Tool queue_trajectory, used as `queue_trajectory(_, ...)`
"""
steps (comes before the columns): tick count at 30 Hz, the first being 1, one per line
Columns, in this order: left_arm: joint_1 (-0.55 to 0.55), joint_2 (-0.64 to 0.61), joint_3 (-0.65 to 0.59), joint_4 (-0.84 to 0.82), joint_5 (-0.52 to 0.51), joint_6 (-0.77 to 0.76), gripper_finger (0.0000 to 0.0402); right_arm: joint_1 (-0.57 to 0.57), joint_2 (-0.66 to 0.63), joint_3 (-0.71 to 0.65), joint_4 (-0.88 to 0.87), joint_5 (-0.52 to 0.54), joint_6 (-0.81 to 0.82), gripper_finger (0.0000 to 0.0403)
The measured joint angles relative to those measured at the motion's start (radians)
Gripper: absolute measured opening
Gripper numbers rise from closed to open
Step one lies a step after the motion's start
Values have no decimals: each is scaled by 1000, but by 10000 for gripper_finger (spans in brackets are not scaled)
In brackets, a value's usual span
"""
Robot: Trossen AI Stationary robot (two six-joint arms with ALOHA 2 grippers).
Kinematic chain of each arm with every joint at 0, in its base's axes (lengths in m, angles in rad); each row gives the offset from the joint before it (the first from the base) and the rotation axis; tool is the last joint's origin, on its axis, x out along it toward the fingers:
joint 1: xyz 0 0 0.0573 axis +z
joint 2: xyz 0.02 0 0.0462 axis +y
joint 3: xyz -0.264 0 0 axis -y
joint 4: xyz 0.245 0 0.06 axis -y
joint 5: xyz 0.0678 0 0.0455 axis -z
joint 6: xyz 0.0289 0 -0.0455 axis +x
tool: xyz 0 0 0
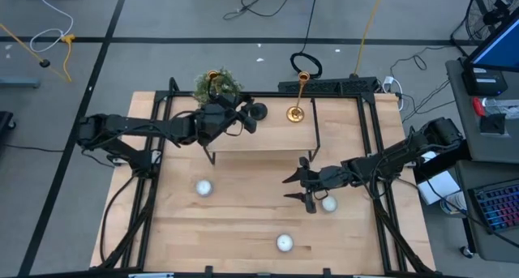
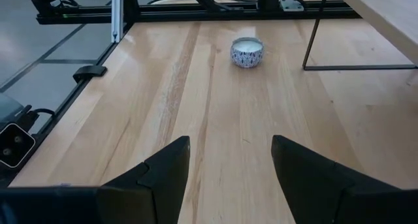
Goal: Pick & Place candle stick holders
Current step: Put the black candle holder on the shelf, then put the red scented candle on the shelf
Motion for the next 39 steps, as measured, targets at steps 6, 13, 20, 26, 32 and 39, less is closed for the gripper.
queue_trajectory(6,8,0,0,-19,23,-7,120,0,0,0,0,0,0,212)
queue_trajectory(13,11,0,0,-17,52,32,120,0,0,0,0,0,0,212)
queue_trajectory(20,31,0,0,-21,95,32,133,0,0,0,0,0,0,212)
queue_trajectory(26,58,1,0,-18,141,25,167,0,0,0,0,4,0,212)
queue_trajectory(32,64,1,0,-21,141,25,178,0,0,0,0,4,0,212)
queue_trajectory(39,47,1,0,-21,187,89,179,0,0,0,0,4,0,212)
